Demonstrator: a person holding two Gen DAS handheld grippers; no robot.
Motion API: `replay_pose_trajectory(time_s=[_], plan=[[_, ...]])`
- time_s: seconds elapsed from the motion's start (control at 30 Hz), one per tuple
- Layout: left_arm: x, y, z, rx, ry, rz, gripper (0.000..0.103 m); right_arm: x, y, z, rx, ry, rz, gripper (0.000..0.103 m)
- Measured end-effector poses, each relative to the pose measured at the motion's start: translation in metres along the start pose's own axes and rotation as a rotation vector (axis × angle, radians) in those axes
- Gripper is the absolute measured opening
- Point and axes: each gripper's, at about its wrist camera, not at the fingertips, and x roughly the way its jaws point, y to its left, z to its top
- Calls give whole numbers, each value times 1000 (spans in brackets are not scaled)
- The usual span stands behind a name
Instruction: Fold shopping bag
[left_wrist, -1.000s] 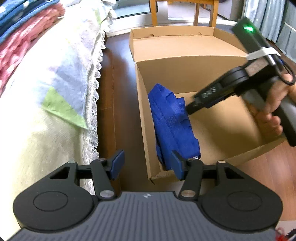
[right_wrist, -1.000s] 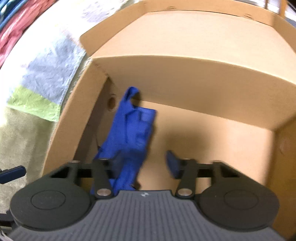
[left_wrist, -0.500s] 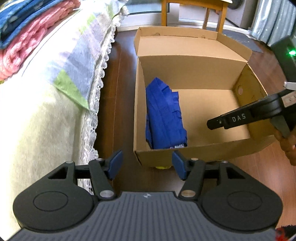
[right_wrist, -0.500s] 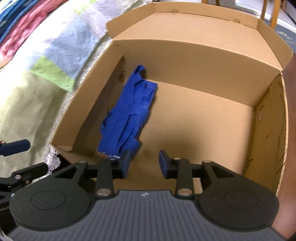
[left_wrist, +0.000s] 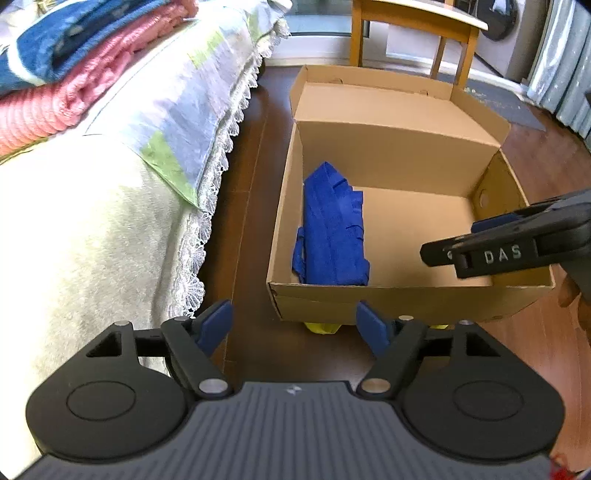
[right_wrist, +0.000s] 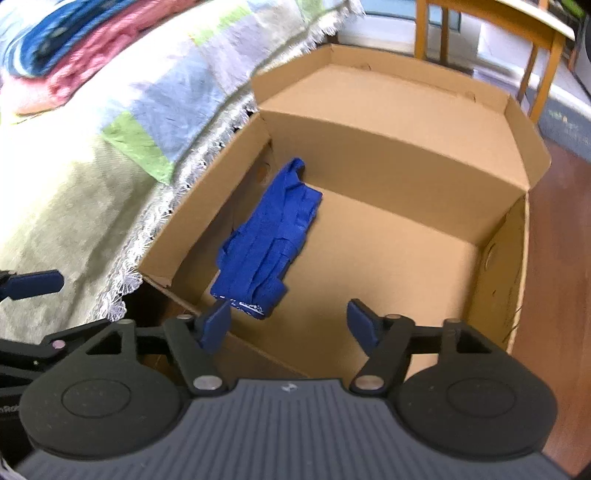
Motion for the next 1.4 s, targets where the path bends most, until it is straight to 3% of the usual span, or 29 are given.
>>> replay_pose_trajectory(time_s=[0.17,0.23,0.4,0.6,0.77,1.07,1.17,1.4], plan=[[-15,-2,-7,-9,-37,47,83,-22,10,-6,-52,-27,-12,83],[-22,-3,-11,-10,-52,51,84,-29,12,-11,-65,-34,-15,93],[-43,-8,-16,-4,-114,59,89,-47,18,-22,-105,-57,-51,101],[-80,-19,-18,9,-239,118,102,-66,13,-30,-83,-90,-60,102],[-103,-27,-14,-11,-306,200,102,-79,11,-35,-74,-125,-106,102],[-109,-40,-2,-18,-286,243,102,-101,4,-41,-16,-212,-76,102],[-108,-38,3,-69,-264,232,102,-102,-5,-38,58,-188,-52,102],[-98,-42,1,-107,-212,222,102,-93,0,-38,31,-170,-118,102]])
